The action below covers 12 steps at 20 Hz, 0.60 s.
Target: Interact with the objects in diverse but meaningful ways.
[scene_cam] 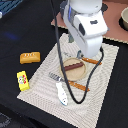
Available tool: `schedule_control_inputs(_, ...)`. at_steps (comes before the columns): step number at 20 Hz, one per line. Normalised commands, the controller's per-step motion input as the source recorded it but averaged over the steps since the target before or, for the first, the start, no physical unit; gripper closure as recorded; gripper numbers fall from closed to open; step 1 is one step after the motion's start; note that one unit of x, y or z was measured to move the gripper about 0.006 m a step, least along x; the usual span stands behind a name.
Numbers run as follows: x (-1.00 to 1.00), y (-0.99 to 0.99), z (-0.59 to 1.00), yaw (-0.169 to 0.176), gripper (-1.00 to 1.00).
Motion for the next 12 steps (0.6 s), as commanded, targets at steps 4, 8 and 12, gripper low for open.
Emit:
schedule_control_inputs(4,-1.00,-0.16,-0.37,-0.021,-1.00)
schedule_control_inputs(8,-1.00,-0.01,0.09,-0.019,-1.00)
schedule_control_inputs(12,-1.00,-0.05,0.03,-0.025,-1.00)
